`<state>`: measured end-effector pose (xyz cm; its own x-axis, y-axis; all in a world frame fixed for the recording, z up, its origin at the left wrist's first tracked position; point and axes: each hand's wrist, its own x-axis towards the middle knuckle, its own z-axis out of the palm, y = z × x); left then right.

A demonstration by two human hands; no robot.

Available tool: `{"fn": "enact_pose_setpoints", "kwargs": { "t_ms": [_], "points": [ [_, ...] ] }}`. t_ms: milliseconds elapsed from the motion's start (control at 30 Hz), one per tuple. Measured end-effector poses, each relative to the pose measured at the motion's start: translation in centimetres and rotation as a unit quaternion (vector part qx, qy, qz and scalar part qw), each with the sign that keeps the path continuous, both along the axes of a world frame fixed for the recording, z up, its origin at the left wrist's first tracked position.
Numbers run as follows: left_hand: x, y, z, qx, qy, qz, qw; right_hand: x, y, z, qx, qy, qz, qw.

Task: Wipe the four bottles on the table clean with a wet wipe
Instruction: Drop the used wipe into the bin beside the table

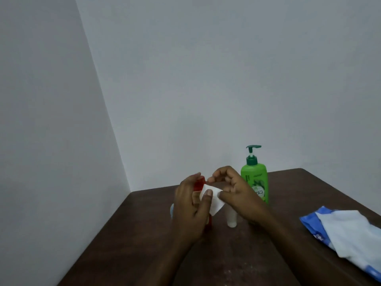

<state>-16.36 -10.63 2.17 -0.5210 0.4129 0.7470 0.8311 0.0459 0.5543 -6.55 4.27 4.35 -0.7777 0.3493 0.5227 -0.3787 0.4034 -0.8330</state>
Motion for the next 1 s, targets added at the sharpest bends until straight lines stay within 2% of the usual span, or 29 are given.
{"fn": "enact_pose_setpoints", "kwargs": {
  "t_ms": [67, 133, 233, 400, 533, 600, 667, 767, 900, 1000],
  "points": [
    [1.5, 1.3, 1.4, -0.011, -0.034, -0.003, 0.999, 2.0, 0.4, 2.0, 0.081, 0.004, -0.001, 0.997],
    [3.0, 2.3, 3.0, -0.036, -0.078, -0.057, 0.995, 4.8, 1.0, 4.1, 0.137, -0.004, -0.016, 0.991],
    [5.9, 4.0, 5.4, -0.023, -0.136, -0.148, 0.979, 9.2, 2.2, 6.4, 0.183, -0.007, -0.081, 0.98],
    [12.6, 8.6, 6.5, 0.043, -0.224, -0.254, 0.94, 16.9, 5.1, 6.7, 0.109, -0.007, -0.179, 0.978],
    [19.0, 12.6, 5.6, 0.062, -0.293, -0.324, 0.897, 24.3, 7.0, 5.3, -0.056, -0.003, -0.164, 0.985],
    [22.6, 14.3, 4.8, 0.053, -0.321, -0.353, 0.877, 28.2, 7.5, 4.3, -0.131, 0.005, -0.181, 0.975],
    [25.7, 15.8, 3.6, 0.02, -0.32, -0.371, 0.872, 31.6, 8.1, 3.0, -0.194, 0.021, -0.201, 0.96],
    [31.1, 17.7, 1.2, -0.032, -0.354, -0.417, 0.836, 37.4, 9.2, 0.2, -0.197, 0.027, -0.26, 0.945],
    [37.0, 19.4, -2.0, -0.082, -0.448, -0.467, 0.758, 44.0, 10.2, -3.6, -0.148, 0.006, -0.348, 0.926],
    [39.5, 20.6, -4.1, -0.112, -0.475, -0.461, 0.741, 47.2, 11.0, -6.0, -0.147, -0.004, -0.369, 0.918]
  ]
}}
